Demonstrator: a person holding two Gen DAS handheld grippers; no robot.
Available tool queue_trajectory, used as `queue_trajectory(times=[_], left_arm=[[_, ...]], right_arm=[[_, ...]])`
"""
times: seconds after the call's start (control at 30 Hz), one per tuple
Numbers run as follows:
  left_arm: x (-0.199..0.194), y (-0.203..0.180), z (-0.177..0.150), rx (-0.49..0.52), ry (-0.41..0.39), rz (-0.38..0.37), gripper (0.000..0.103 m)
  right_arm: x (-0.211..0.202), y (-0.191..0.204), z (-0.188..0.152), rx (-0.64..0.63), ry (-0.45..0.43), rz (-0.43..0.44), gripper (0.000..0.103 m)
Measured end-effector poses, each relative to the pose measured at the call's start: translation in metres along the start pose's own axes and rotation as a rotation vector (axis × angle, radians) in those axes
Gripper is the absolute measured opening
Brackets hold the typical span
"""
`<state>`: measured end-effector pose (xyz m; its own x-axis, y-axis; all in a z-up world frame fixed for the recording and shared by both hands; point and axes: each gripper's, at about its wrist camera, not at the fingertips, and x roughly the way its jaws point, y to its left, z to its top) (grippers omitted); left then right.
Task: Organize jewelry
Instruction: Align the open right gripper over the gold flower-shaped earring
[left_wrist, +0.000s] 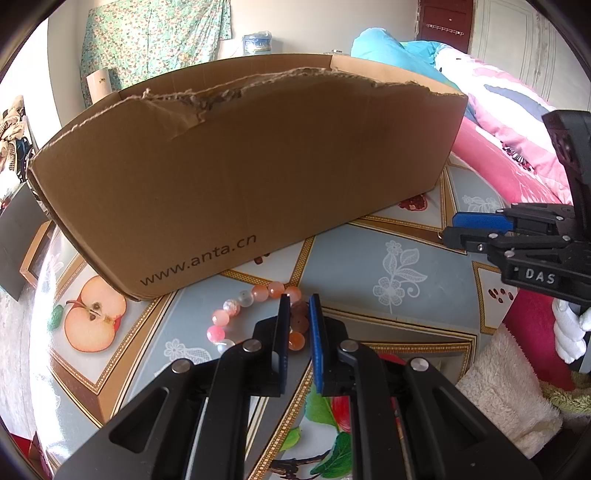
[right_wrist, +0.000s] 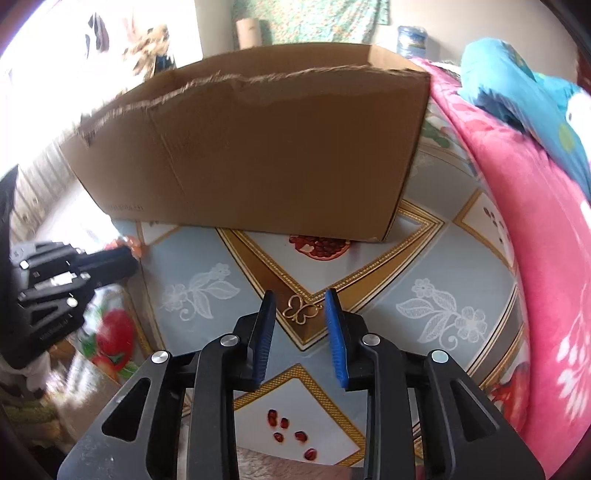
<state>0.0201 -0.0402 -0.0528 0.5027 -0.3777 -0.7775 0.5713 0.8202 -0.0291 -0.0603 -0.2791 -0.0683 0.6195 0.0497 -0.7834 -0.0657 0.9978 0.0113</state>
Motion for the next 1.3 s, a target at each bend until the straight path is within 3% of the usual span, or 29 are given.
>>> queue_trajectory(times=[0.37,0.8,0.9,1.0,1.1,1.17,1.2,1.3], left_arm=[[-0.001,0.003,-0.001,-0.018,-0.008,-0.014,0.01],[-0.003,0.006,-0.004,-0.029,-0.019,-0.031,0.01],[-0.002,0.006,-0.005,-0.03,-0.021,-0.033,0.01],[-0.002,0.007,-0.005,-0.03,-0.022,-0.036,0.01],[-0.002,0.007,-0.006,-0.03,-0.022,-0.04,0.01],[-0.002,0.008,-0.006,-0.029,-0.023,-0.042,0.01],[-0.002,0.008,-0.006,-0.029,-0.023,-0.043,0.01],[-0.002,0.009,-0.006,-0.032,-0.026,-0.047,0.01]], right_arm=[[0.01,0.002,0.021,-0.09,0.156,0.014,0.02],[0.01,0.006,0.028,-0.081,0.193,0.027,0.015],[0.01,0.003,0.03,-0.073,0.199,0.031,0.0],[0.013,-0.003,0.031,-0.065,0.204,0.031,0.0],[0.007,-0.007,0.037,-0.064,0.192,0.042,0.004],[0.005,-0.008,0.041,-0.084,0.198,0.054,0.025],[0.007,-0.008,0.041,-0.093,0.199,0.049,0.029],[0.009,-0.007,0.048,-0.137,0.219,0.04,0.029]])
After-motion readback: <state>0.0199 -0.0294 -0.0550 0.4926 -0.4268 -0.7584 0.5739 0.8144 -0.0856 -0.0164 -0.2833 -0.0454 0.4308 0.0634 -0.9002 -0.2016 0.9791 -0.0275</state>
